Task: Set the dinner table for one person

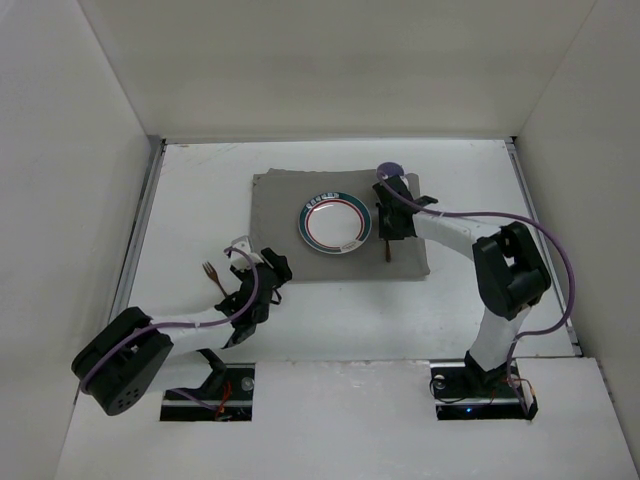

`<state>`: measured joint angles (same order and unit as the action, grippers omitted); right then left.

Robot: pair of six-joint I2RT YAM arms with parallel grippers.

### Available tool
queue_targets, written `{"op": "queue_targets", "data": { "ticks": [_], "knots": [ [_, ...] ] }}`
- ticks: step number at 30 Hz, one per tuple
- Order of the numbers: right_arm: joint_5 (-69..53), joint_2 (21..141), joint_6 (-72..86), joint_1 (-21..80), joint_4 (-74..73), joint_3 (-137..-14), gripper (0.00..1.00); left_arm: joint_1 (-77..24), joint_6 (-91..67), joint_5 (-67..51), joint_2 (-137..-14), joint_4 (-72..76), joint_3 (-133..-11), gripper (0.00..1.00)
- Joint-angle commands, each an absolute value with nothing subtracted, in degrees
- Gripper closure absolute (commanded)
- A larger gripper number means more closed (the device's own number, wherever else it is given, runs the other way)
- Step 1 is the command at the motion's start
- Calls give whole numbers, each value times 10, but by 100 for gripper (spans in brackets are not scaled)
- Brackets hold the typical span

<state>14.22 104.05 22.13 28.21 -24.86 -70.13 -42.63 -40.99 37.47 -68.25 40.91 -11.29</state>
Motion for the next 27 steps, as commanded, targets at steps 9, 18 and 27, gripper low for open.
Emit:
{"op": "queue_targets", "data": {
  "ticks": [9, 18, 27],
  "knots": [
    [153, 954, 242, 285, -190, -676, 50, -425, -396, 393, -670, 412, -133, 45],
    [221, 730, 276, 330, -12, -521, 43, -410, -424, 410, -600, 141, -210, 47],
    [224, 692, 311, 381, 140, -401, 85, -239, -497, 380, -522, -214, -272, 57]
  ]
}}
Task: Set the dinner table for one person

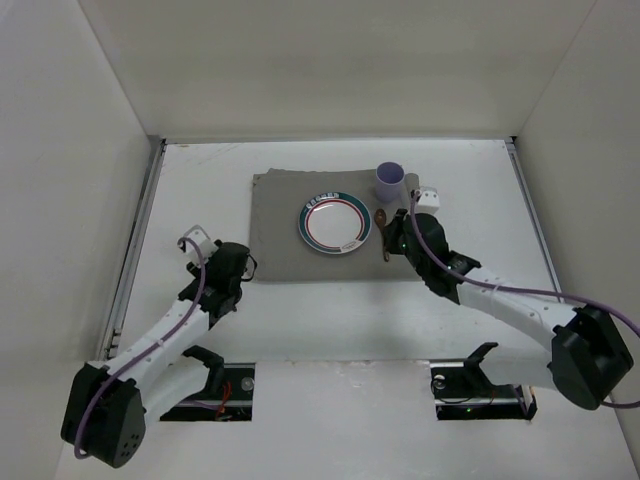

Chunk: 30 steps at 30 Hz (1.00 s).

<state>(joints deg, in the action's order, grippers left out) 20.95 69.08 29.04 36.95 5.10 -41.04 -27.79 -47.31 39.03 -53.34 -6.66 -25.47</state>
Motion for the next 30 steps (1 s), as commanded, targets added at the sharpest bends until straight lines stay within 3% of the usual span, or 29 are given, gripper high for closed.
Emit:
{"op": "queue_targets", "data": {
  "ticks": [1, 6, 12, 18, 30],
  "knots": [
    [228, 692, 312, 381, 144, -397, 83, -222, -490, 372, -525, -214, -272, 57],
    [240, 646, 328, 370, 170, -361, 72, -183, -460, 338, -568, -175, -272, 59],
    [240, 606, 344, 346, 177, -338, 66, -177, -449, 331, -616, -159, -265, 68],
    [301, 486, 346, 340, 228, -273, 55, -177, -449, 330, -651, -128, -258, 73],
    [359, 328, 386, 280, 205, -213, 52, -181, -446, 327, -682, -105, -256, 86]
  ]
}}
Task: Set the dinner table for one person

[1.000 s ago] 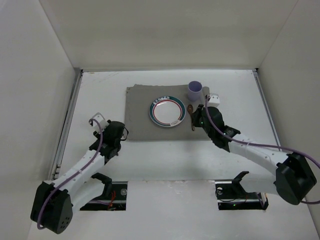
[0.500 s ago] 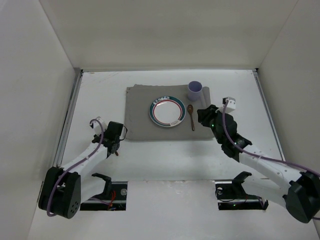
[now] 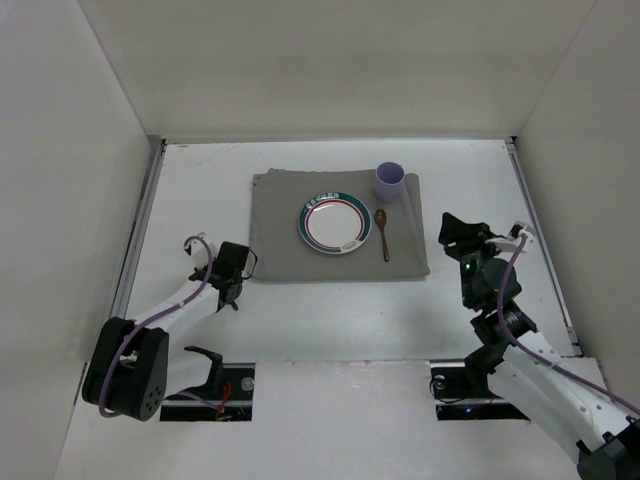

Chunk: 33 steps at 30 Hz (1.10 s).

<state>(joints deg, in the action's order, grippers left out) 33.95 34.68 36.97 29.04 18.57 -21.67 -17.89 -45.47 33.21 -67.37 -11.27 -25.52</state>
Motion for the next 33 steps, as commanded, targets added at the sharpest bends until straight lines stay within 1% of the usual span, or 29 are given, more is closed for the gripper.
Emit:
{"op": "queue_targets", "data": {
  "ticks": [1, 4, 10, 14, 18, 21, 23, 27, 30, 33],
  "knots": [
    [359, 318, 389, 275, 200, -211, 52, -181, -446, 327, -683, -103, -256, 88],
    [359, 298, 398, 261, 191, -206, 51, -188, -439, 340, -679, -93, -252, 90],
    [356, 292, 404, 254, 185, -205, 51, -190, -444, 345, -675, -89, -242, 88],
    [357, 289, 408, 249, 183, -202, 51, -189, -434, 340, -656, -98, -256, 94],
    [359, 299, 410, 249, 187, -200, 51, -206, -402, 346, -610, -108, -301, 95],
    [348, 322, 415, 250, 187, -206, 51, -231, -373, 357, -609, -121, -354, 96],
    [346, 330, 416, 250, 190, -207, 51, -252, -337, 351, -642, -113, -396, 94],
    [342, 342, 417, 247, 195, -207, 51, -297, -266, 337, -750, -105, -495, 94],
    [340, 344, 417, 249, 197, -207, 51, -314, -211, 323, -821, -91, -553, 94],
    [333, 349, 414, 249, 197, -209, 51, -326, -193, 296, -884, -90, -594, 94]
  ]
}}
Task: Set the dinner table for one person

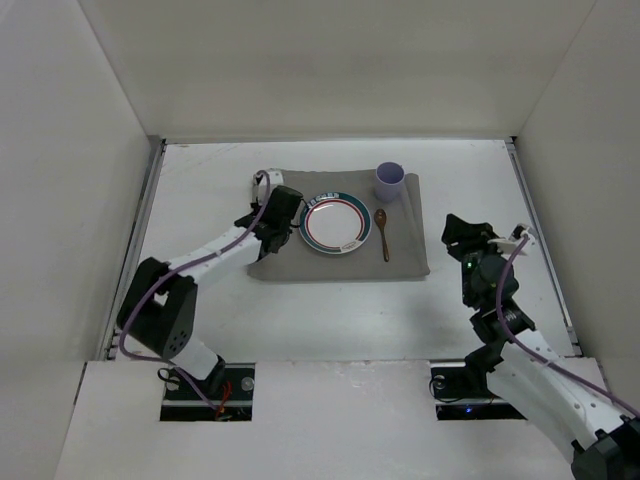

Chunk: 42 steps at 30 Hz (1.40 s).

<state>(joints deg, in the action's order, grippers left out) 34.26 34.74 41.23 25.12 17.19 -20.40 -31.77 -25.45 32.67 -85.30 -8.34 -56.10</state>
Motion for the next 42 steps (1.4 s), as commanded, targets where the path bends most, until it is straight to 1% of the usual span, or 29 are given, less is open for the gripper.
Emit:
{"op": "queue_targets", "data": {
  "ticks": [1, 7, 11, 18, 25, 29, 35, 39, 42],
  "knots": [
    [334, 350, 413, 250, 197, -210, 51, -330, -192, 293, -902, -86, -603, 94],
    [330, 359, 413, 250, 198, -212, 51, -339, -152, 291, -983, -81, -639, 94],
    [322, 365, 415, 247, 200, -213, 51, -335, -145, 293, -1012, -74, -644, 94],
    [321, 373, 416, 248, 200, -214, 51, -335, -142, 290, -1031, -68, -634, 93],
    [318, 380, 417, 247, 203, -214, 51, -335, -143, 295, -1039, -58, -628, 89],
    [322, 381, 416, 249, 203, -214, 51, -336, -142, 302, -1038, -55, -627, 86],
    [323, 376, 415, 248, 203, -213, 51, -339, -144, 322, -1032, -56, -618, 78],
    [323, 379, 411, 248, 202, -216, 51, -355, -147, 363, -978, -52, -606, 69],
    [320, 384, 411, 248, 200, -218, 51, -371, -150, 385, -906, -50, -592, 63]
  ]
}}
